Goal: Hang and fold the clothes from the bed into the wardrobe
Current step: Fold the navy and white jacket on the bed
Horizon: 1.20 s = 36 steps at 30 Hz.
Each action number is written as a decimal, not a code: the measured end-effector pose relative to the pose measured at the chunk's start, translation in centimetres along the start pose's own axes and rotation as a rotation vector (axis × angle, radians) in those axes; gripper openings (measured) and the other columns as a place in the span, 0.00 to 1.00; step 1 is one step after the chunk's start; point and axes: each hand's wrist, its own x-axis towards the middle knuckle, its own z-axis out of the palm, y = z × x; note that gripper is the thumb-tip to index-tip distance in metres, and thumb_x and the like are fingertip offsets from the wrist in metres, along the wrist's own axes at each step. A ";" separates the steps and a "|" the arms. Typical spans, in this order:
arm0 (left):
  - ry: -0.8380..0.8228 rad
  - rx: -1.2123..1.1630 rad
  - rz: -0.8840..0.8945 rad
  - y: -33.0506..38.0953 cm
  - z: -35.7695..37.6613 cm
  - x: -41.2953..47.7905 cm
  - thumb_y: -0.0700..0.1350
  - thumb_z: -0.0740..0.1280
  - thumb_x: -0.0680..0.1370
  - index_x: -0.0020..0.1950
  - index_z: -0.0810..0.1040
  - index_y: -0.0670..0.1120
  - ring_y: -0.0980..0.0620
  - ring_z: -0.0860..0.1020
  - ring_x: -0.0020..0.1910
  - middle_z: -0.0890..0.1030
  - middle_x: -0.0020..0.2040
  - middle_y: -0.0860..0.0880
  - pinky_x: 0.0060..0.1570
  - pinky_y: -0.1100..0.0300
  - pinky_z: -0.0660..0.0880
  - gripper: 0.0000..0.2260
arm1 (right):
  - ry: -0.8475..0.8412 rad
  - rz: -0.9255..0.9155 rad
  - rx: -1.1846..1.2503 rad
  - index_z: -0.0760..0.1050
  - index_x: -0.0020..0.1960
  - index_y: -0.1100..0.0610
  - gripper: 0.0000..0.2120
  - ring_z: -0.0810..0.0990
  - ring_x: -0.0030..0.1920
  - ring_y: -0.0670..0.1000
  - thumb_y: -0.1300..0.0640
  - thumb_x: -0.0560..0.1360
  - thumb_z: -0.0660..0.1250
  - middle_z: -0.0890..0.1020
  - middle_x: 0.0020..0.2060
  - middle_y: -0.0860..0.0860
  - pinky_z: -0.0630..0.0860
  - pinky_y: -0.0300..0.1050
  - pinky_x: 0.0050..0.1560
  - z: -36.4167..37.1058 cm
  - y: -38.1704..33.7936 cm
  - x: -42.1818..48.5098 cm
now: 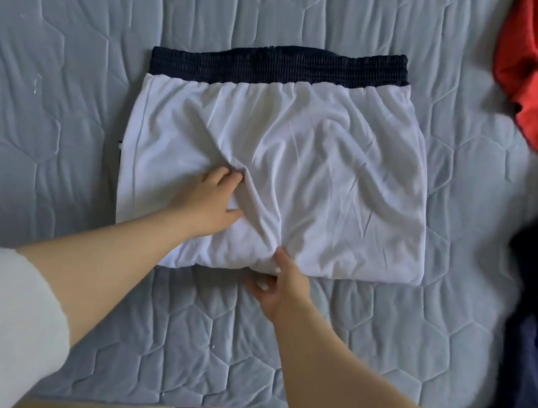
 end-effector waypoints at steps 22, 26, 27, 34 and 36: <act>-0.001 -0.495 -0.196 6.5 -0.7 3.6 0.53 0.78 0.64 0.68 0.62 0.47 0.47 0.71 0.61 0.71 0.61 0.49 0.57 0.54 0.70 0.39 | 0.519 -0.461 -0.108 0.71 0.50 0.57 0.05 0.72 0.34 0.51 0.62 0.75 0.64 0.74 0.38 0.53 0.69 0.42 0.35 -15.3 -6.6 1.5; -0.260 -0.777 -0.223 6.7 -0.7 3.1 0.47 0.76 0.67 0.64 0.72 0.44 0.49 0.78 0.54 0.79 0.54 0.49 0.55 0.55 0.75 0.28 | 0.410 -0.290 -0.069 0.71 0.57 0.52 0.13 0.76 0.48 0.55 0.55 0.74 0.68 0.77 0.49 0.53 0.75 0.51 0.52 -15.8 -6.4 0.8; -0.308 -0.812 -0.228 7.0 -0.7 2.9 0.46 0.76 0.68 0.63 0.74 0.44 0.48 0.79 0.53 0.81 0.52 0.47 0.55 0.54 0.75 0.25 | 0.333 -0.222 -0.032 0.71 0.58 0.51 0.14 0.77 0.50 0.56 0.53 0.74 0.69 0.78 0.50 0.52 0.75 0.53 0.56 -15.9 -6.3 0.7; -0.425 -0.907 -0.370 8.6 0.3 0.9 0.41 0.75 0.69 0.62 0.73 0.39 0.42 0.77 0.56 0.80 0.56 0.41 0.61 0.45 0.72 0.23 | 0.159 -0.105 -0.018 0.72 0.61 0.50 0.20 0.78 0.52 0.55 0.48 0.71 0.71 0.80 0.54 0.53 0.75 0.54 0.56 -16.8 -5.7 0.4; -0.374 -0.978 -0.397 8.5 0.5 0.0 0.40 0.74 0.69 0.63 0.72 0.39 0.42 0.77 0.57 0.80 0.56 0.40 0.61 0.44 0.72 0.24 | 0.184 -0.118 -0.039 0.73 0.57 0.49 0.19 0.78 0.49 0.53 0.45 0.70 0.71 0.79 0.51 0.51 0.75 0.54 0.55 -17.0 -5.9 0.2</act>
